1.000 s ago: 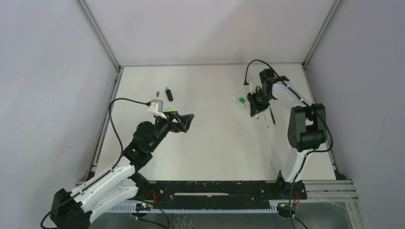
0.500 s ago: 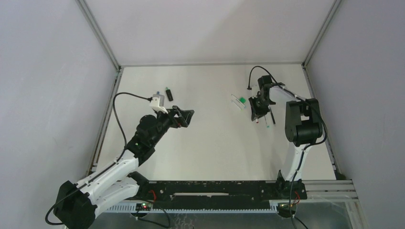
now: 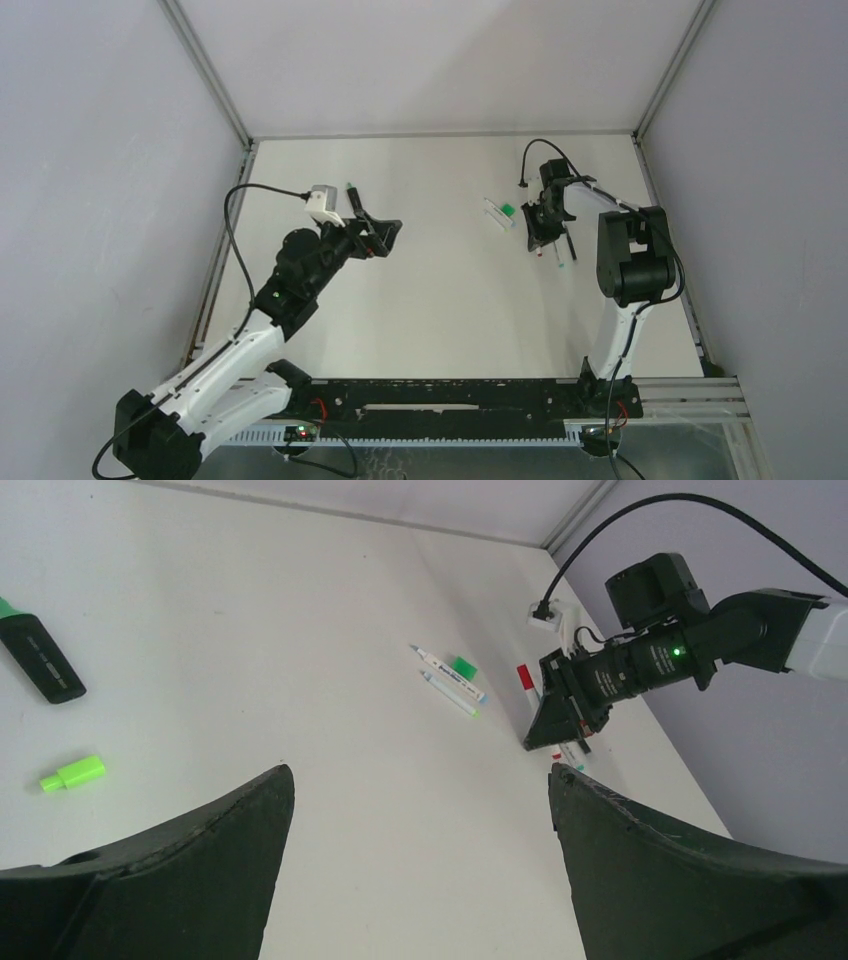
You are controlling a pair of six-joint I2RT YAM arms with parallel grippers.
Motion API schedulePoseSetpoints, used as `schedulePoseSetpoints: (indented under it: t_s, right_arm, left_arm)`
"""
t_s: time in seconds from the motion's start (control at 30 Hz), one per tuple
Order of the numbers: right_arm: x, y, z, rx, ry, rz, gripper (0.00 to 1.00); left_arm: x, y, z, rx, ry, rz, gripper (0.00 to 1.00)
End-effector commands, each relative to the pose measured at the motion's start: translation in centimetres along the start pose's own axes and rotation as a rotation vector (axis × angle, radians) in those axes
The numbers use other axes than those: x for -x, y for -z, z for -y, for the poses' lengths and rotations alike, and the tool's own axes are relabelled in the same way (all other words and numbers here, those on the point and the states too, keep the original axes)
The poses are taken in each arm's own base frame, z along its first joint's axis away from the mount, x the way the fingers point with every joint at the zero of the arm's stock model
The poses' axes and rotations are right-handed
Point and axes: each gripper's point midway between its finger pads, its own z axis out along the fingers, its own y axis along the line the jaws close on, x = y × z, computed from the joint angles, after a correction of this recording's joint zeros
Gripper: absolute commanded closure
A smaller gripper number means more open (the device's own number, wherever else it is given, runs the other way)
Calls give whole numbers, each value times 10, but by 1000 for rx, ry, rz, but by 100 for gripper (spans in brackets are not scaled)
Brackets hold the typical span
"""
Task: Insert the pens into the pen caps
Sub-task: Place the pen at the center of the board.
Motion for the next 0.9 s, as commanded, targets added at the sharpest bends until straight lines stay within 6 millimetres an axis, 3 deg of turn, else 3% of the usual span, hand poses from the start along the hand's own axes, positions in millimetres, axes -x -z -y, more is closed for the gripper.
schedulePoseSetpoints:
  t_s: [0.0, 0.27, 0.6, 0.87]
  right_arm:
    - [-4, 0, 9, -30, 29, -2, 90]
    - [-4, 7, 10, -21, 58, 5, 82]
    - [5, 28, 1, 21, 97, 58, 71]
    - [15, 49, -2, 37, 117, 122, 65]
  left_arm:
    - [9, 12, 7, -28, 5, 8, 0]
    - [-12, 37, 3, -47, 67, -21, 0]
    - [-35, 49, -7, -45, 181, -8, 0]
    - [-33, 51, 14, -147, 260, -21, 0]
